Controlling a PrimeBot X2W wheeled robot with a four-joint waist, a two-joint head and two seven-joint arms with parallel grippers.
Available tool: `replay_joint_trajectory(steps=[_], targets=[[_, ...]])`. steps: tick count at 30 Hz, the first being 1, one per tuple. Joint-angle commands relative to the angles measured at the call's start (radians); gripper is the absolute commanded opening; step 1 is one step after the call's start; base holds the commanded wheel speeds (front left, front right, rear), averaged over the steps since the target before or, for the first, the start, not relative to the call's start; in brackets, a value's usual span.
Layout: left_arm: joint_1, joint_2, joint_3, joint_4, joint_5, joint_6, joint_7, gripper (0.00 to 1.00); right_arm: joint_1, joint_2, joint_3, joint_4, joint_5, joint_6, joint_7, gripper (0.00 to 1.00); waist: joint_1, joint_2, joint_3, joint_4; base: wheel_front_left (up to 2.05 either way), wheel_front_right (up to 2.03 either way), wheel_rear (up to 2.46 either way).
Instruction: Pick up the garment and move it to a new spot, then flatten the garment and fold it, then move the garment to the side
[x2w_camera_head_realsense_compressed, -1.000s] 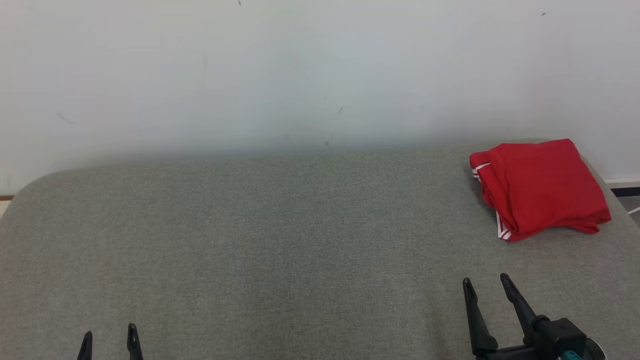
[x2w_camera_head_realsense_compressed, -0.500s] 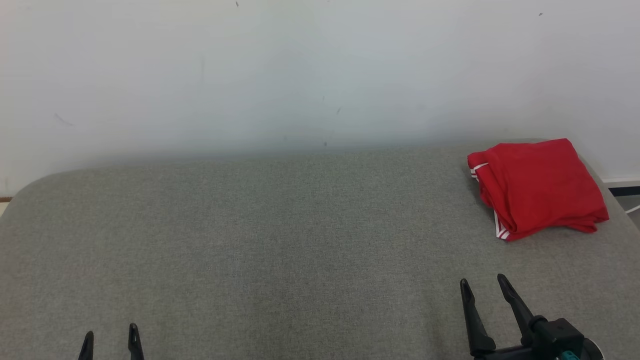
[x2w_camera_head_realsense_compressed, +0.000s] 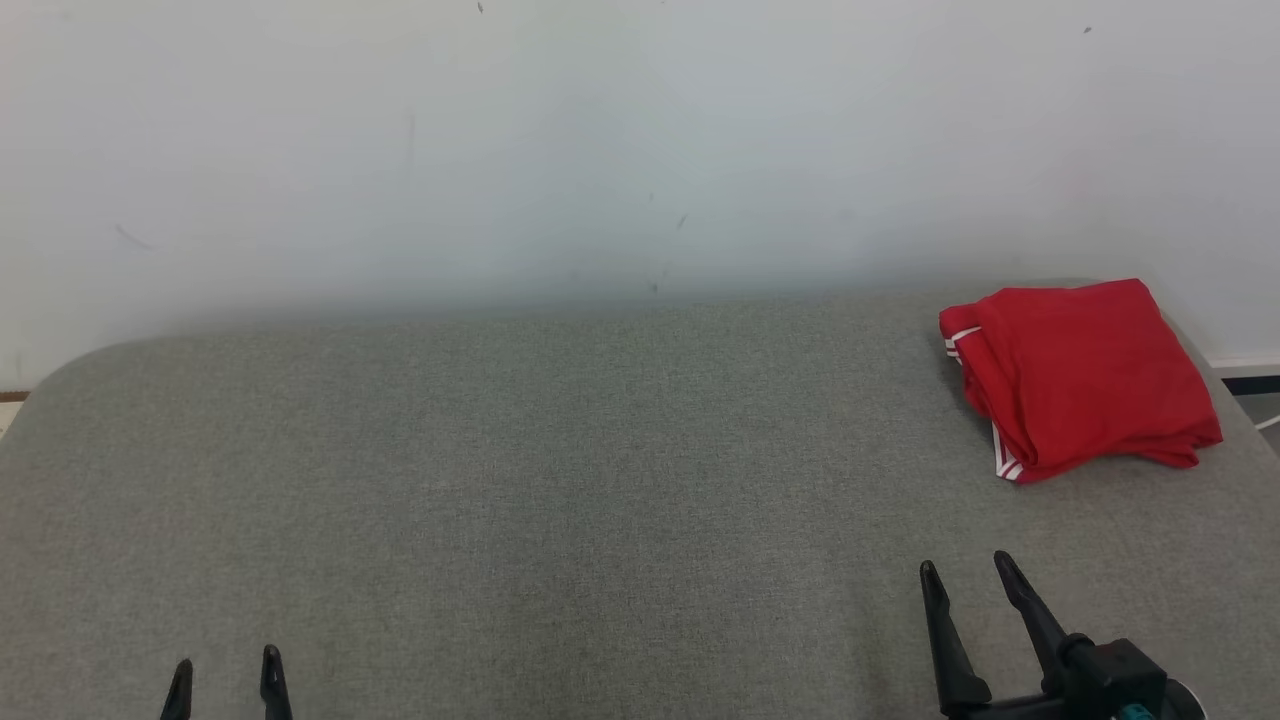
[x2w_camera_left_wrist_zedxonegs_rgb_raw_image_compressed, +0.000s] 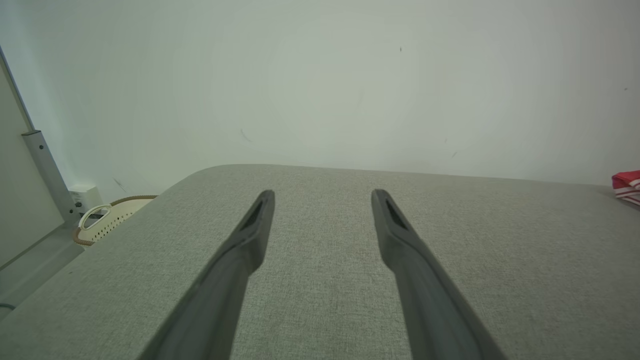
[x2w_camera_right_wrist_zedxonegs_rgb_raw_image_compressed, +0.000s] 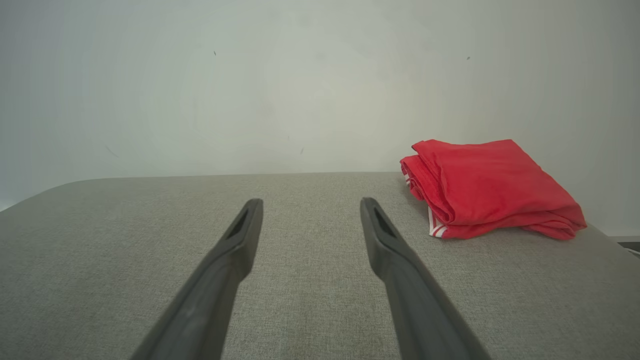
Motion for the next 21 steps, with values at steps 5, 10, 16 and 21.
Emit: replay_joint_trajectory(steps=[5, 10, 16, 21], targets=[[0.0, -0.007, -0.002, 0.036, -0.003, -0.002, 0.007, 0.0, 0.018, 0.003, 0.001, 0.031, 0.001, 0.0, 0.001, 0.0, 0.0, 0.0, 0.0, 0.0, 0.0, 0.0, 0.0], [-0.021, -0.009, 0.002, 0.07, -0.083, -0.013, 0.035, 0.0, 0.027, 0.002, -0.013, 0.039, 0.087, 0.0, 0.014, 0.0, 0.0, 0.0, 0.003, 0.001, 0.0, 0.0, 0.0], [-0.039, -0.009, -0.008, 0.088, -0.208, -0.031, 0.059, 0.0, 0.023, 0.0, -0.037, 0.038, 0.217, 0.0, 0.038, 0.0, 0.0, 0.0, 0.007, 0.004, 0.0, 0.0, 0.0], [-0.054, -0.008, -0.017, 0.102, -0.305, -0.045, 0.079, 0.0, 0.019, 0.0, -0.056, 0.037, 0.316, 0.0, 0.056, 0.0, 0.0, 0.0, 0.01, 0.005, 0.0, 0.0, 0.0]])
